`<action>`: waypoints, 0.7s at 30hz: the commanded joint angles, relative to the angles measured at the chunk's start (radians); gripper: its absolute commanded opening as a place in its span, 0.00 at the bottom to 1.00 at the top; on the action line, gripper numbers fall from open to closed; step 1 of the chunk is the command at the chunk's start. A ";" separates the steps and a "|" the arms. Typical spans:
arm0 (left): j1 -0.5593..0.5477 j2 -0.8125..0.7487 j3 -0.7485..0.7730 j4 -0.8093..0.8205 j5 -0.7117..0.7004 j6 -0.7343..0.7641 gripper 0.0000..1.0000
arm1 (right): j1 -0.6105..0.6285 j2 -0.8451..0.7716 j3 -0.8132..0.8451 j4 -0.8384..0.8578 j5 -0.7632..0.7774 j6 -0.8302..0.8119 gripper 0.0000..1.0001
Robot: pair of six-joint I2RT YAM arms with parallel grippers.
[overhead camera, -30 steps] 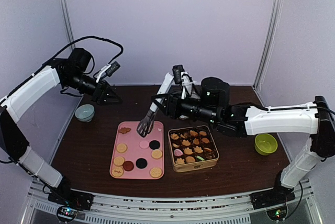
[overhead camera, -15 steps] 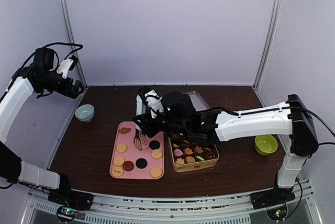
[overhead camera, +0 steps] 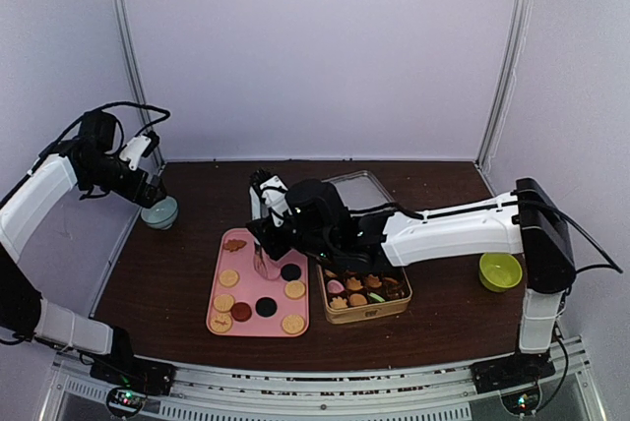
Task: Pack the cookies
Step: Pick up the fake cookies from the plate.
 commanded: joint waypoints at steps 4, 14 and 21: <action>0.004 -0.014 -0.018 0.039 0.079 0.027 0.98 | -0.002 0.039 0.055 0.024 0.031 -0.011 0.43; 0.004 -0.009 -0.027 0.038 0.094 0.026 0.98 | -0.012 0.074 0.057 0.049 0.049 -0.012 0.43; 0.004 -0.012 -0.025 0.038 0.102 0.030 0.98 | -0.023 0.105 0.088 0.057 0.045 -0.020 0.43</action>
